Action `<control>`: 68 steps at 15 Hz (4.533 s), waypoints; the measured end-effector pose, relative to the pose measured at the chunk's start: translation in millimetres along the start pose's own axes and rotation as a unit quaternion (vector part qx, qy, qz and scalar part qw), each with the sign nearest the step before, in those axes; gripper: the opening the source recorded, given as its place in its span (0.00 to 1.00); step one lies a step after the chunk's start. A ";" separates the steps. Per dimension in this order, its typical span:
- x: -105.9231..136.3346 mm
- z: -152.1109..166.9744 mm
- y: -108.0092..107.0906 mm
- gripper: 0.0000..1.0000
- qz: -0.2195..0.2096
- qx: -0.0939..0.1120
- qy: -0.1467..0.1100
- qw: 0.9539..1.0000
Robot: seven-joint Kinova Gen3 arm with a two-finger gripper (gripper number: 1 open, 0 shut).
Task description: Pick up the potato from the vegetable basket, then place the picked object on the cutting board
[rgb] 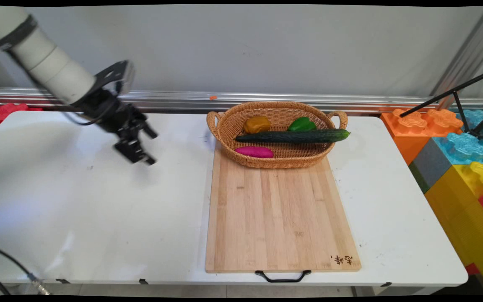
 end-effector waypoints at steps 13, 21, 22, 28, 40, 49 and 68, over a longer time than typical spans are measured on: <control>157.0 54.5 -13.2 1.00 -0.039 0.096 0.085 0.991; 202.6 121.3 -40.3 1.00 -0.082 0.134 0.083 0.984; 206.7 132.3 -43.3 1.00 -0.086 0.135 0.079 0.984; 217.6 173.7 -58.5 1.00 -0.103 0.146 0.062 0.982; 218.4 222.5 -76.1 1.00 -0.119 0.151 0.035 0.981; 222.9 235.9 -85.6 1.00 -0.123 0.160 0.029 0.979; 271.9 135.5 -18.8 0.00 -0.053 0.141 0.101 0.984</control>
